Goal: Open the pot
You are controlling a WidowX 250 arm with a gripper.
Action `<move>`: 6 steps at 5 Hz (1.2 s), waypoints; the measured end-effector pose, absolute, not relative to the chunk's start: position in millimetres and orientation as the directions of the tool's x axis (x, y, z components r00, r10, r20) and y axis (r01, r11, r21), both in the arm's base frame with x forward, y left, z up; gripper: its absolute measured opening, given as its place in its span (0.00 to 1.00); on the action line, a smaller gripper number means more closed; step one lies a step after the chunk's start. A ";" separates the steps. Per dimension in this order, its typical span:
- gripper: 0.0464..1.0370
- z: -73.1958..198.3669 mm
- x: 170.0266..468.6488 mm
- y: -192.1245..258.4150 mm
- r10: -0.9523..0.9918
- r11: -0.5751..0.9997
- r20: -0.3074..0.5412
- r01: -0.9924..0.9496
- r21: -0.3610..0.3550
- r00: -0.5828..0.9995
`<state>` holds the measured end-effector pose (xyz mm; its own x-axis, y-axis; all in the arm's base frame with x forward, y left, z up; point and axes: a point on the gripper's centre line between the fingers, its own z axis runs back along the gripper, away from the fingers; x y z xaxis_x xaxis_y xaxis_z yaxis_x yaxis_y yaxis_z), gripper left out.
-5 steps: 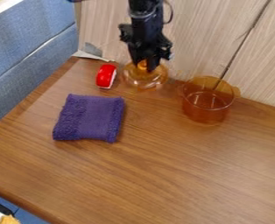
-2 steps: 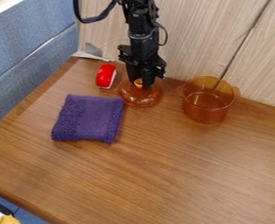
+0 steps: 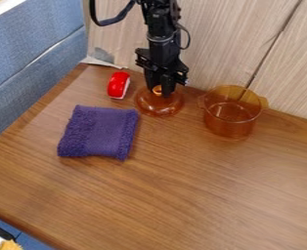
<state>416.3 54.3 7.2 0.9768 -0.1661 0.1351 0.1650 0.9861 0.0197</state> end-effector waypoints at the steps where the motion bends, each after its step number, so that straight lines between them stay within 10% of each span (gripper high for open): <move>1: 0.70 7.1 415.9 53.9 -0.148 0.989 0.130 0.146 0.025 0.980; 2: 0.95 7.0 415.4 51.6 -0.151 0.989 0.125 0.149 0.026 0.981; 6: 0.96 66.1 402.2 49.7 -0.189 0.982 0.255 0.176 0.075 0.948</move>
